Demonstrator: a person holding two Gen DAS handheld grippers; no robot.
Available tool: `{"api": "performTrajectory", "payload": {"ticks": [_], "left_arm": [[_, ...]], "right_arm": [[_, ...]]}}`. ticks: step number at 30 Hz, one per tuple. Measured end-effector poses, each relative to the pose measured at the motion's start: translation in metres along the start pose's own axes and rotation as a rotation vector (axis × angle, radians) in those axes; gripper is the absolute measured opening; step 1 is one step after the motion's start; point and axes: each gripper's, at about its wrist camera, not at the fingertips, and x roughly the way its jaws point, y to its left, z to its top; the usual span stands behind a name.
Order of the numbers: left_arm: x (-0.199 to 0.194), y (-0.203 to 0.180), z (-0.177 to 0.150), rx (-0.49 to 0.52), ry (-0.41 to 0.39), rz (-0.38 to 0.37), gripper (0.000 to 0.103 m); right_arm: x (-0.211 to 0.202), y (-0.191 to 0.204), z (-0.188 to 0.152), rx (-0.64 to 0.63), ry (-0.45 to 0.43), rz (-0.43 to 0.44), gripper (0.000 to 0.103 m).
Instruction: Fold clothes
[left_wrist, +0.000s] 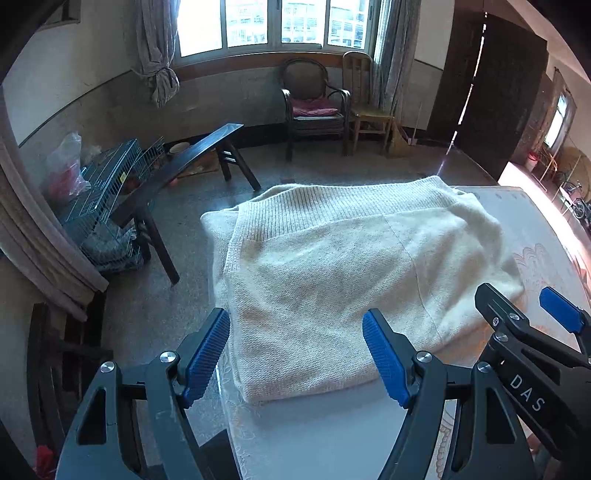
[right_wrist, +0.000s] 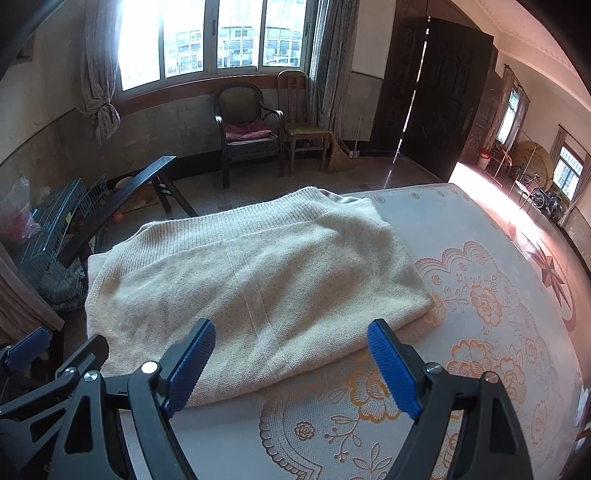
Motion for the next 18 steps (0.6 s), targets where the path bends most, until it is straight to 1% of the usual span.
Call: {"api": "performTrajectory", "payload": {"ticks": [9, 14, 18], "left_arm": [[0.008, 0.019, 0.000, -0.041, 0.022, 0.040, 0.076], [0.010, 0.027, 0.000, -0.052, 0.022, 0.059, 0.076], [0.009, 0.031, 0.000, -0.050, 0.017, 0.059, 0.076]], "right_arm": [[0.012, 0.019, -0.001, -0.027, 0.041, 0.040, 0.086], [0.013, 0.029, -0.001, -0.038, 0.040, 0.056, 0.086], [0.013, 0.032, -0.001, -0.036, 0.038, 0.063, 0.086]]}}
